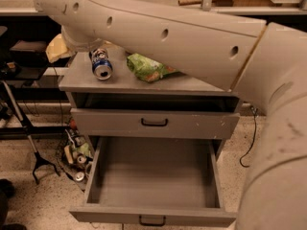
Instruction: Place pepsi can into middle drawer
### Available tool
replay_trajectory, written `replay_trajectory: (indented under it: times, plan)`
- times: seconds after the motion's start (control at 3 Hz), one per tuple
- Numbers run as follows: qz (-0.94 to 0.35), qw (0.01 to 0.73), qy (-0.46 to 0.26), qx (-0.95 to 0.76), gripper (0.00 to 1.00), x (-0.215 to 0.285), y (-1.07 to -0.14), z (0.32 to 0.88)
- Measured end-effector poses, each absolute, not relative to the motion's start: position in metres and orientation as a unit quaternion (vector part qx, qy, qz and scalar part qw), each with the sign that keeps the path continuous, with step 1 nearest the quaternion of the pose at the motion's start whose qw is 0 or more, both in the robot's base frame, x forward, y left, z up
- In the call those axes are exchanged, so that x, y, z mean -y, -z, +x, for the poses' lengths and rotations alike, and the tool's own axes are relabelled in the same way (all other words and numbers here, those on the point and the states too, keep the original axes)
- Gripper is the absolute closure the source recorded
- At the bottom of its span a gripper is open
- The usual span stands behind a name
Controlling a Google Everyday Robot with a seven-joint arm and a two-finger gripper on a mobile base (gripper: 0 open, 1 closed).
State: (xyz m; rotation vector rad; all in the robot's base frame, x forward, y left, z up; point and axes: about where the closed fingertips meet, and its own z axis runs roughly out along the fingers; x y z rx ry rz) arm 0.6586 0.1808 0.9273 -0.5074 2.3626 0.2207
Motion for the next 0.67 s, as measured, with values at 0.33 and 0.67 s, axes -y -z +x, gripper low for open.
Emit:
replay_trajectory:
  times: [0.33,0.67]
  plan:
    - [-0.201,0.358,-0.082,-0.908,0.00,-0.196,-0.910,0.677]
    - [-0.217,0.368,-0.077,-0.901,0.00,-0.215,-0.900,0.696]
